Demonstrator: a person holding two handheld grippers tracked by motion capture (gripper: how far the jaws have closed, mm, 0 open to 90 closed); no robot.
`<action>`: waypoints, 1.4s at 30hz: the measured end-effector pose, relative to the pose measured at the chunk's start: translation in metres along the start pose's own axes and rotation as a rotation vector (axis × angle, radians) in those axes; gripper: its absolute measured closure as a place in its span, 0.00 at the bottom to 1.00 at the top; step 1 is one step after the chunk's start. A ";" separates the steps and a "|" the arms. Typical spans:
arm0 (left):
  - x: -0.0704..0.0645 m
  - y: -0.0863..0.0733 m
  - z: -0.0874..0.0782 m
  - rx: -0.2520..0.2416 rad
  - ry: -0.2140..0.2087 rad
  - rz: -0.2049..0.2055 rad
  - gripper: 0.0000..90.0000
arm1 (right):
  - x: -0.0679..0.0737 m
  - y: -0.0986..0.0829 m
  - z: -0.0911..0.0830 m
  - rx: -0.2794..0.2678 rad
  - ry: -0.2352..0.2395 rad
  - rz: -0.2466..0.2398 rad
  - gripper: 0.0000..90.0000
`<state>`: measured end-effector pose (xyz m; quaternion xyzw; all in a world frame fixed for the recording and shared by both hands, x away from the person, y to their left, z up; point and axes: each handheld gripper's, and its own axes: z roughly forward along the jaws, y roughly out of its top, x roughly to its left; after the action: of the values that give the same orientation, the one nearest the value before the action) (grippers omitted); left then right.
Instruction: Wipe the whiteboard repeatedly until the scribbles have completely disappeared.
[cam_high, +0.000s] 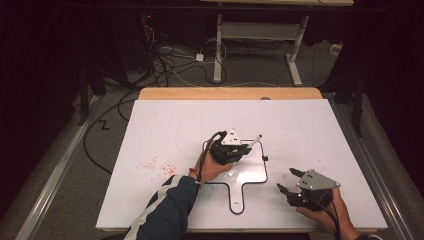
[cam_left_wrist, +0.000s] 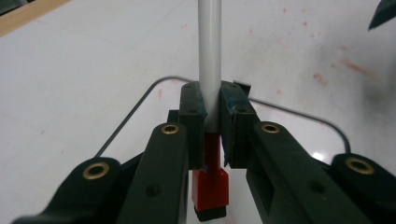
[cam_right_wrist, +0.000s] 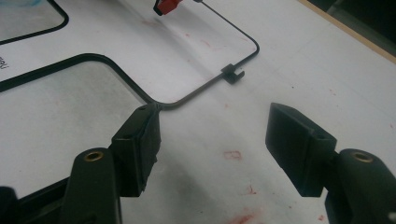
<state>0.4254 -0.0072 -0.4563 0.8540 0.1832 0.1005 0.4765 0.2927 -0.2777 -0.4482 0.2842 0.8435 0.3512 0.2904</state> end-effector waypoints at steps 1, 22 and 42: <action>-0.001 0.002 0.001 -0.005 -0.002 0.001 0.88 | -0.001 -0.001 0.000 -0.005 0.000 0.006 0.41; -0.043 0.000 -0.024 -0.141 -0.021 0.047 0.87 | -0.013 0.060 0.013 -0.297 0.158 0.215 0.42; -0.052 -0.010 -0.036 -0.123 0.013 0.080 0.87 | -0.002 0.084 0.033 -0.313 0.263 0.210 0.67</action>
<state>0.3631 0.0040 -0.4460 0.8291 0.1455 0.1361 0.5223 0.3403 -0.2156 -0.4035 0.2736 0.7751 0.5401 0.1807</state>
